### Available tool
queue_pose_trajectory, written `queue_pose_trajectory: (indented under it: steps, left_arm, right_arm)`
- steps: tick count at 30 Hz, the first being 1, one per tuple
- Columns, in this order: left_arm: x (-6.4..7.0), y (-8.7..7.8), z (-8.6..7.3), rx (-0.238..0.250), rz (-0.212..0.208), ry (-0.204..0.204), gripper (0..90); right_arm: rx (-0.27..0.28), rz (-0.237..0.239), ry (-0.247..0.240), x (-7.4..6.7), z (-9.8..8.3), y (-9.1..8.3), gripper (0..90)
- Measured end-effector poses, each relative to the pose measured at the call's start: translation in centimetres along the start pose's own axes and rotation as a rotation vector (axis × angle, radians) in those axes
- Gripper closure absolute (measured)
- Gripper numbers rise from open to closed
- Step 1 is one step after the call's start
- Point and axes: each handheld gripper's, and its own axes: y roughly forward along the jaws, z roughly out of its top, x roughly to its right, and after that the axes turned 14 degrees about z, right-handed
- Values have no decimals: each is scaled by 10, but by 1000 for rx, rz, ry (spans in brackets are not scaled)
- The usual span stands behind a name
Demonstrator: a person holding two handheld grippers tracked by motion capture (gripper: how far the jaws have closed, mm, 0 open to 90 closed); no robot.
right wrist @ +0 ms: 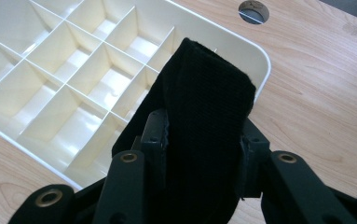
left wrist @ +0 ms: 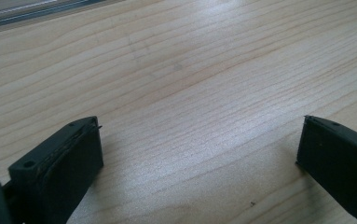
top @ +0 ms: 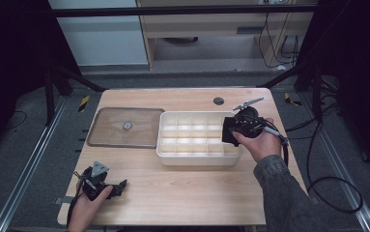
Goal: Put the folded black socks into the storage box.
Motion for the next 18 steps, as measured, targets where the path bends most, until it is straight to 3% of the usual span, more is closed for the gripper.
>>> queue_pose_trajectory:
  steps: [18]
  left_arm:
    - [0, 0, 0, -2, 0, 3, 0]
  right_arm:
    - [-75, -22, -13, 0, -9, 19, 632]
